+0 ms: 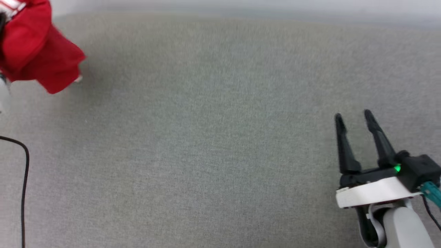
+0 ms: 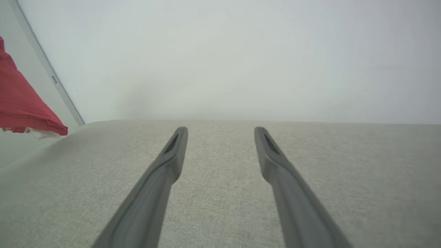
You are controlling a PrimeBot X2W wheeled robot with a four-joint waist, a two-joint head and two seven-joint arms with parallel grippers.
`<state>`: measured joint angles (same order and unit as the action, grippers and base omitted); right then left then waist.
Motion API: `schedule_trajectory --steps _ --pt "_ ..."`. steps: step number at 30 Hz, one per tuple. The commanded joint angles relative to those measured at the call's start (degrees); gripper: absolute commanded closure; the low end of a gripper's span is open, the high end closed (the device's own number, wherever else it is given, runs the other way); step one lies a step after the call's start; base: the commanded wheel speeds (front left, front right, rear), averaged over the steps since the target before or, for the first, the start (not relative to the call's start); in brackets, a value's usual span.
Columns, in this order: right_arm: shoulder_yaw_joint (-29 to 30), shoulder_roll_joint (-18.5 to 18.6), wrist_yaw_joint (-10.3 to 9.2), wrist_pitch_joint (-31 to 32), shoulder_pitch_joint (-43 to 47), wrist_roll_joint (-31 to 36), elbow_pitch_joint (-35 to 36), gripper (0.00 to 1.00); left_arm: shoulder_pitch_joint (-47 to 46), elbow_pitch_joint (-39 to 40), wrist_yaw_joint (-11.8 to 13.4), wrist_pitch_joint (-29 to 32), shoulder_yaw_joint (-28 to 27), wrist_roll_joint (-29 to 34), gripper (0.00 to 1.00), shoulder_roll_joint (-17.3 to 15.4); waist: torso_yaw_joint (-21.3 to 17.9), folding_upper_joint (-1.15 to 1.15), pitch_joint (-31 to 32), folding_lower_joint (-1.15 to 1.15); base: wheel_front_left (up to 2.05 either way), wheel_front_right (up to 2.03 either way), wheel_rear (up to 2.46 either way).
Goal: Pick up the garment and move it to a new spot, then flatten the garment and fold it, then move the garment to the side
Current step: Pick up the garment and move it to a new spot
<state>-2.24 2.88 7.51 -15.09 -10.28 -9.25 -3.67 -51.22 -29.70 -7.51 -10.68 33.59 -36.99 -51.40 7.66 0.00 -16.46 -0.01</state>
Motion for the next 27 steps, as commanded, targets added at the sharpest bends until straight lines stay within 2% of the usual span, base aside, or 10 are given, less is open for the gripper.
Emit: schedule_trajectory --steps 1,7,16,19,21,27 --pt "0.85 -0.02 -0.03 -0.12 0.86 -0.96 -0.66 0.0 -0.86 1.5 0.06 -0.43 1.07 0.99 1.0 0.28 -0.94 0.0 4.19 0.01 0.0 0.0 0.0" --pt "2.15 0.0 -0.04 -0.12 1.77 -2.88 -2.25 0.0 -3.51 9.62 0.2 2.96 4.88 2.28 1.0 1.8 -3.38 0.0 7.92 0.01 0.0 0.0 0.0" --pt "2.72 -0.02 -0.04 -0.12 1.73 -4.99 -2.96 0.0 -4.02 19.86 1.16 9.07 8.15 1.64 1.0 6.18 -10.27 0.0 8.85 0.01 0.0 0.0 0.0" --pt "3.45 -0.02 -0.04 -0.12 1.33 -5.65 -2.99 0.0 -4.22 22.05 1.54 10.53 10.37 1.85 1.0 9.96 -14.43 0.0 8.2 0.01 0.0 0.0 0.0" --pt "3.37 -0.02 -0.04 -0.12 1.08 -5.9 -3.03 0.0 -4.34 22.21 1.67 10.67 10.73 1.86 1.0 10.86 -15.58 0.0 7.97 0.01 0.0 0.0 0.0" --pt "4.81 -0.05 -0.03 -0.12 0.63 -6.73 -2.7 0.0 -5.59 20.28 2.58 7.46 11.51 1.3 1.0 18.0 -20.18 0.0 6.39 0.01 0.0 0.0 0.0"
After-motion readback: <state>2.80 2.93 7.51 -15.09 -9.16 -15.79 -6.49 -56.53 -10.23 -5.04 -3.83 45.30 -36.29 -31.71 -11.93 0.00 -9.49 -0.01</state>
